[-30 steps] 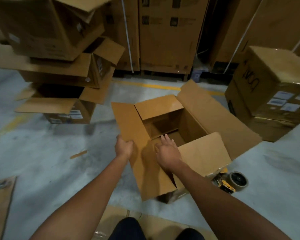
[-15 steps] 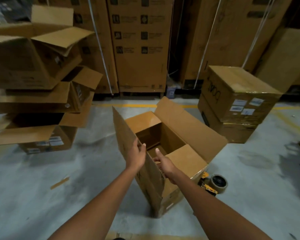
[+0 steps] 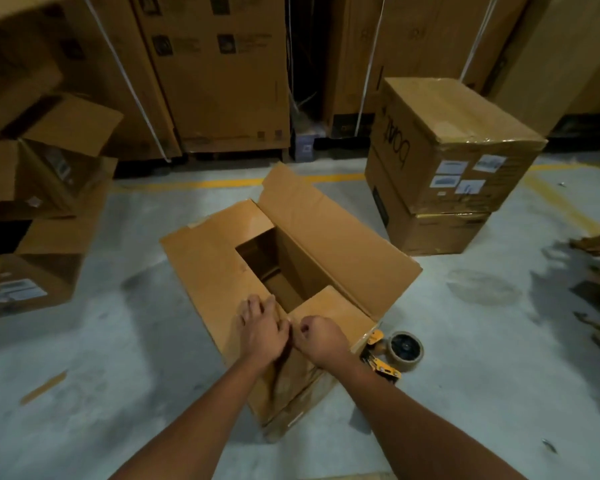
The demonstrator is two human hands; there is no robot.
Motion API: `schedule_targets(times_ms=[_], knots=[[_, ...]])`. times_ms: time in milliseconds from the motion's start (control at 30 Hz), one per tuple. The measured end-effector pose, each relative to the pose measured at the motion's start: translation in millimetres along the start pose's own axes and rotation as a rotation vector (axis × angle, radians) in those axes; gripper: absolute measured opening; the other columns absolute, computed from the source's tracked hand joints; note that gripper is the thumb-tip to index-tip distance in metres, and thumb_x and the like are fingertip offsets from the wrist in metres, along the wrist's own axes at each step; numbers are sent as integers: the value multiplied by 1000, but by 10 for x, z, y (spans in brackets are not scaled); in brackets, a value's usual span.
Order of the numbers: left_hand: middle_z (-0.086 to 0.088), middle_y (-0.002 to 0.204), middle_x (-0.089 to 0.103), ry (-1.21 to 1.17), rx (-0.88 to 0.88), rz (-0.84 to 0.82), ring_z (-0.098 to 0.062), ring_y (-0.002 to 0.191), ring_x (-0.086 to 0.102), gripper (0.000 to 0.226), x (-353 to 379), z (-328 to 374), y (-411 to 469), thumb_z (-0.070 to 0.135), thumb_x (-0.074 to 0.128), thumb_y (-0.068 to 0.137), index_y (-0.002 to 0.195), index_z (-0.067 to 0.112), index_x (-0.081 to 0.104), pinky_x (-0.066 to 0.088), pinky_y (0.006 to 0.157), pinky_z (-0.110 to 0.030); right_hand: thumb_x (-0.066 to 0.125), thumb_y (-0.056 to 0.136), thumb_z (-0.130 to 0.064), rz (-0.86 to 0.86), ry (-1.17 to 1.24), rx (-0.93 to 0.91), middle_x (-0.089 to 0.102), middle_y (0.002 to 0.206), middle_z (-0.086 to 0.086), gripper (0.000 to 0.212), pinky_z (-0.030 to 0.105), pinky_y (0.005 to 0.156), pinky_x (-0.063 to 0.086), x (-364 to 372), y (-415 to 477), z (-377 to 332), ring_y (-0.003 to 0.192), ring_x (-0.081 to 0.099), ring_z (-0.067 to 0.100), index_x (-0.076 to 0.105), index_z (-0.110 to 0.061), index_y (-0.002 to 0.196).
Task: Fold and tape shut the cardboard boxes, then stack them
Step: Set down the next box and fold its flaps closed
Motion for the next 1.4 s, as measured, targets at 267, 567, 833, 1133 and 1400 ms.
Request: schedule_targets(times_ms=[267, 567, 833, 1133, 1400], knots=[[-19, 165, -8, 137, -92, -5, -39, 151, -16, 74, 273, 108, 69, 58, 29, 97, 159, 23, 10, -7, 118, -62, 55, 94, -19, 279, -506, -95, 45, 144, 15, 28, 50, 107, 41, -716, 438, 125, 132, 39, 33, 63, -15, 120], [-23, 161, -20, 213, -15, -126, -40, 148, -22, 80, 211, 96, 193, 70, 8, 96, 159, 22, -3, -6, 117, -66, 54, 91, -17, 341, -412, 211, 53, 134, 19, 40, 49, 100, 43, -1696, 755, 295, 124, 50, 41, 44, -10, 129], [-12, 167, -1, 81, 40, -149, -32, 153, -4, 67, -25, -36, 46, 49, 28, 105, 159, 16, 7, 7, 122, -56, 59, 86, -18, 311, -367, 18, 69, 98, 10, 21, 37, 77, 56, -1448, 293, -178, 91, 67, 32, 67, -13, 104], [-6, 166, 9, 93, 156, -200, -28, 153, 5, 60, -25, -254, -552, 36, 34, 107, 159, 23, 8, 13, 122, -44, 42, 97, -16, -95, -457, -71, 32, 157, 15, 52, 48, 116, 31, 256, -553, -95, 147, 25, 33, 36, -6, 148], [-6, 167, 4, 177, 431, -200, -26, 154, -3, 50, 122, 414, -600, 28, 26, 109, 157, 22, 19, 10, 123, -48, 40, 101, -38, 66, -264, -41, 19, 163, 8, 60, 58, 116, 25, 217, -706, 231, 149, 13, 32, 26, -17, 156]])
Point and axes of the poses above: each hand's wrist, its own y-axis towards the middle knuckle, its own x-axis out of the palm, z = x × y, the point moved 5 cm from there along y, towards the middle knuckle
